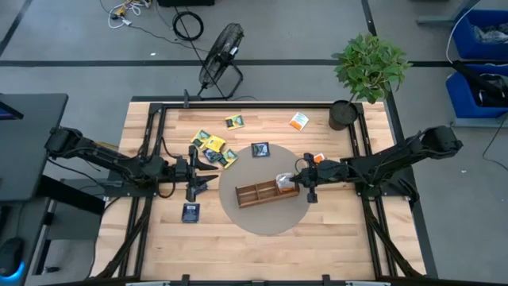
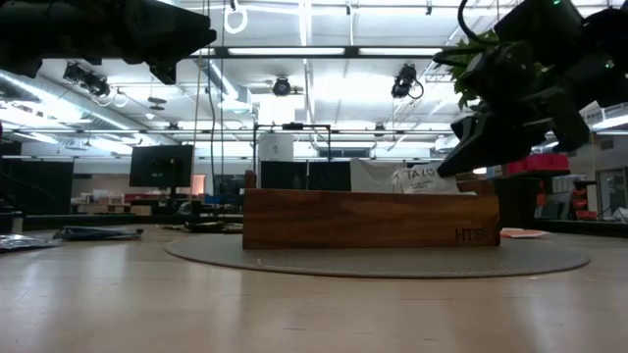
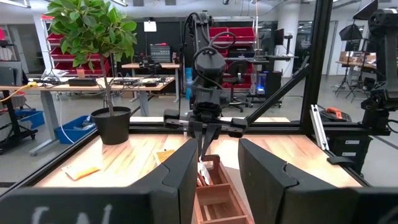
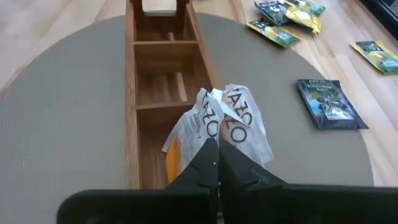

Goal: Pick & Place Tea
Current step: Put the orange tea bag into the right section of the wooden organizer

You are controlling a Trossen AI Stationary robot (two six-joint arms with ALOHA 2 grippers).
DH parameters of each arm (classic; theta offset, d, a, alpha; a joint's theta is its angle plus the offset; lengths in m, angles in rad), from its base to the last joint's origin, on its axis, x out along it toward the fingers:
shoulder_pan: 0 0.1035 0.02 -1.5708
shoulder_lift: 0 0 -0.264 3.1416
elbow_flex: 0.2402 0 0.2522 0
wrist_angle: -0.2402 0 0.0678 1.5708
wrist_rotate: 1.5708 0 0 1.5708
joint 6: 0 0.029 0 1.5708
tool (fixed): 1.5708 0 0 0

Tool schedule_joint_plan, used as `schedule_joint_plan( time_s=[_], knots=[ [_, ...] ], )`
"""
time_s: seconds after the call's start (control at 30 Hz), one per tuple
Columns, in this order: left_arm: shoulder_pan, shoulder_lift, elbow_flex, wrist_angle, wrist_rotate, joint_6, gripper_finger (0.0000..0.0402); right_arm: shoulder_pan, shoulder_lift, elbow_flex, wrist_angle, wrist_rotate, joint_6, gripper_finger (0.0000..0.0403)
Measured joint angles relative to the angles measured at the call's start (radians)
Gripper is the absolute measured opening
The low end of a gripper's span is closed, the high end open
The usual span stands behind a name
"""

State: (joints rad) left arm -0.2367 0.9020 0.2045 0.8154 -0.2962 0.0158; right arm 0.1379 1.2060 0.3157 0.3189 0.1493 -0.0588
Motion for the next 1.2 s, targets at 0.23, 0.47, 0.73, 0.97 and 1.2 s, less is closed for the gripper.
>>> schedule_joint_plan(
  time_s=[0.23, 0.47, 0.73, 0.97, 1.2],
  knots=[
    [0.000, 0.000, 0.000, 0.000, 0.000, 0.000, 0.0122, 0.000, -0.001, 0.000, -0.041, 0.047, 0.044, 0.0032],
    [0.000, 0.000, 0.000, 0.000, 0.000, -0.005, 0.0122, 0.011, -0.008, 0.001, -0.062, 0.077, 0.063, 0.0080],
    [0.000, 0.000, 0.000, -0.003, 0.000, -0.005, 0.0122, 0.034, -0.043, 0.087, -0.123, 0.079, -0.005, 0.0123],
    [0.000, 0.000, 0.001, -0.004, 0.000, -0.004, 0.0122, 0.034, -0.077, 0.242, -0.480, 0.195, 0.049, 0.0125],
    [0.000, 0.000, 0.001, -0.008, 0.000, -0.004, 0.0122, 0.023, -0.097, 0.266, -0.744, 0.218, 0.252, 0.0124]
  ],
)
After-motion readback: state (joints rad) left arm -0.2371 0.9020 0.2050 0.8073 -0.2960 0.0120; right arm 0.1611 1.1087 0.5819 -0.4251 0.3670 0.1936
